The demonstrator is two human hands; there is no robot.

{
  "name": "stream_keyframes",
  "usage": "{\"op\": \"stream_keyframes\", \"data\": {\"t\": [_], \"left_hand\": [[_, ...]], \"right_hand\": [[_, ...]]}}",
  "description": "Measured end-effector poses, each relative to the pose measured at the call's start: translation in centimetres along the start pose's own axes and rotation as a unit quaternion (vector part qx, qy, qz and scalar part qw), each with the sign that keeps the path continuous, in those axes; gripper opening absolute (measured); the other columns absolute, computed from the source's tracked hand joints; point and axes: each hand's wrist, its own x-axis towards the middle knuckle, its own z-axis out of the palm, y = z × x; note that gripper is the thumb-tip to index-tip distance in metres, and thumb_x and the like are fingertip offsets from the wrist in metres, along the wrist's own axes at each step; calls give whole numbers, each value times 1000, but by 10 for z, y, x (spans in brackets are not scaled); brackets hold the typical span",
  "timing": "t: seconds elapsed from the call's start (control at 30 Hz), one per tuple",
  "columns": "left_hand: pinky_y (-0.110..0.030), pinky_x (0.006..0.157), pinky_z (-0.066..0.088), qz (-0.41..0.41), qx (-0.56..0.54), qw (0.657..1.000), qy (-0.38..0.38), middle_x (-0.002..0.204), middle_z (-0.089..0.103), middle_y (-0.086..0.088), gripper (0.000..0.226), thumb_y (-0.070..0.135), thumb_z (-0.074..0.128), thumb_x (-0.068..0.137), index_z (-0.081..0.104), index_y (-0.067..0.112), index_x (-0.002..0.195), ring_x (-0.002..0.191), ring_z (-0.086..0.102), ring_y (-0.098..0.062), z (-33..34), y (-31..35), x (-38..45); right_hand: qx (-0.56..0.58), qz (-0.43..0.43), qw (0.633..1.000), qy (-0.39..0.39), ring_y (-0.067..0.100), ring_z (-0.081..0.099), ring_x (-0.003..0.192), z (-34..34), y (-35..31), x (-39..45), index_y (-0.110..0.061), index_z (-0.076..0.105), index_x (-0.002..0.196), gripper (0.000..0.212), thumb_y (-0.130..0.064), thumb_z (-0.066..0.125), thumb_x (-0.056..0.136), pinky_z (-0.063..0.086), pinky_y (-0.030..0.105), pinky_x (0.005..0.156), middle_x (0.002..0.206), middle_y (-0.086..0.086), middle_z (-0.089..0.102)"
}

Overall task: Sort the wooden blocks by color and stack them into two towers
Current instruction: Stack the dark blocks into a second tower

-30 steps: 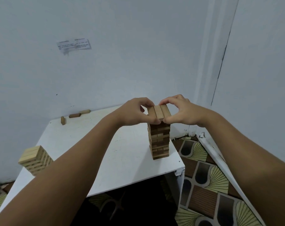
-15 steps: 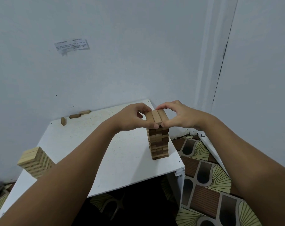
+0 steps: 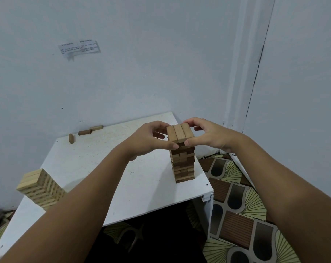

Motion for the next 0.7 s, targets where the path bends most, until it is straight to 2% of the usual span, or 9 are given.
{"op": "stream_keyframes", "data": {"t": [0.13,0.23,0.3,0.37,0.43,0.47,0.53,0.63,0.7], "left_hand": [[-41,101,54,6,0,1000,6,118,72,12,63,41,94,62,69,32,119,114,65,-14,2,-2,0],[-38,100,54,11,-2,1000,7,119,72,12,64,42,94,62,69,33,120,114,64,-12,2,-2,-1],[-34,100,51,3,6,1000,3,124,69,13,75,45,95,60,64,34,128,118,62,-11,2,-1,-4],[-35,106,48,-12,3,1000,9,137,60,13,95,59,90,62,51,35,146,127,56,-10,5,-2,-8],[-41,116,41,-20,-66,996,54,152,50,8,105,78,72,68,36,34,157,138,49,-12,11,-4,-13],[-45,120,36,-24,-123,988,89,158,45,6,106,85,61,72,33,32,160,143,45,-15,16,-4,-16],[-49,126,28,-43,-231,961,148,165,37,2,108,91,40,77,27,27,164,150,37,-17,32,-1,-18],[-46,129,18,-65,-327,924,187,171,24,4,99,89,23,89,19,27,166,157,23,-15,61,8,-20],[-40,128,14,-86,-375,903,189,171,21,8,99,89,19,89,19,27,166,158,18,-13,79,12,-20]], "right_hand": [[14,-5,1000,-5,16,43,132,0,-2,0,-37,52,135,70,-44,78,70,37,42,104,134,-16,53],[20,-9,1000,-8,16,47,132,-1,1,2,-37,53,135,69,-43,80,72,39,47,112,135,-11,56],[24,-8,1000,-14,17,45,134,-1,2,2,-37,49,141,78,-46,81,71,37,47,115,139,-10,53],[53,1,999,-8,19,37,143,1,4,-1,-38,37,153,93,-57,76,71,29,44,118,152,-7,43],[119,4,992,46,16,30,147,7,6,-4,-41,31,158,88,-68,59,78,16,47,122,161,-6,34],[160,1,983,90,12,31,147,13,6,-5,-42,34,156,84,-73,49,80,11,49,124,161,-8,35],[239,-6,958,159,5,36,145,25,5,-8,-41,41,152,78,-75,39,81,13,44,125,159,-12,40],[303,-7,934,191,5,31,149,47,0,-8,-30,34,159,66,-64,26,103,15,41,128,163,-11,36],[328,-2,926,184,6,27,152,59,-1,-7,-26,29,162,65,-60,20,107,15,42,129,165,-11,33]]}}
